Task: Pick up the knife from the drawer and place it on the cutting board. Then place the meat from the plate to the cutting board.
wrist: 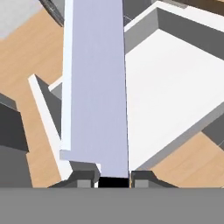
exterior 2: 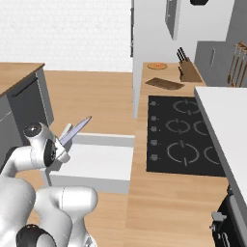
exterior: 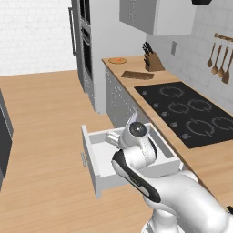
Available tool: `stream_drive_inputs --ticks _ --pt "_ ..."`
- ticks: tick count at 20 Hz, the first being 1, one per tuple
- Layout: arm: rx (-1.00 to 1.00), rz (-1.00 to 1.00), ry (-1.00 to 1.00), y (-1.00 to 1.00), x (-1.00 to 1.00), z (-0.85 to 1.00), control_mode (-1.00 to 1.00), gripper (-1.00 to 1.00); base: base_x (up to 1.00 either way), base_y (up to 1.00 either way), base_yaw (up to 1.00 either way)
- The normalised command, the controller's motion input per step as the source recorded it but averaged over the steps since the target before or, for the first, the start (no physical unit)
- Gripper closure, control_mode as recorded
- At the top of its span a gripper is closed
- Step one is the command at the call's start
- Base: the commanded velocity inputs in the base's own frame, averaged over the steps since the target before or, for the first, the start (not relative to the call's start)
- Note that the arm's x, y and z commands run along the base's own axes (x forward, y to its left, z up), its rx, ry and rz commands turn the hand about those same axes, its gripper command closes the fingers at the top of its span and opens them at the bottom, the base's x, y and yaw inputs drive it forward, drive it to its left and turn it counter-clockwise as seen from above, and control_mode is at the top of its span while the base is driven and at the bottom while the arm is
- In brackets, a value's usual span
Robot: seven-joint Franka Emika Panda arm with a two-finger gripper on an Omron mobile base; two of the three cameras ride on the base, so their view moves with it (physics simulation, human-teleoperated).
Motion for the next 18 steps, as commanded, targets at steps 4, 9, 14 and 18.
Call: stream_drive_inputs --ticks 4,9,14,18 --pt "0.04 -0.06 0.27 -0.54 0.12 0.53 -1.00 1.00 0.00 0.00 0.00" --pt "0.02 -0.11 0.27 -0.73 0.07 0.16 -1.00 1.00 0.00 0.00 0.00" --pt "0.00 0.00 0.00 0.00 -0.02 0.00 -1.00 1.00 0.00 0.00 0.00" --pt "0.00 0.01 0.00 0.02 -0.29 0.00 -1.00 1.00 0.00 0.00 0.00"
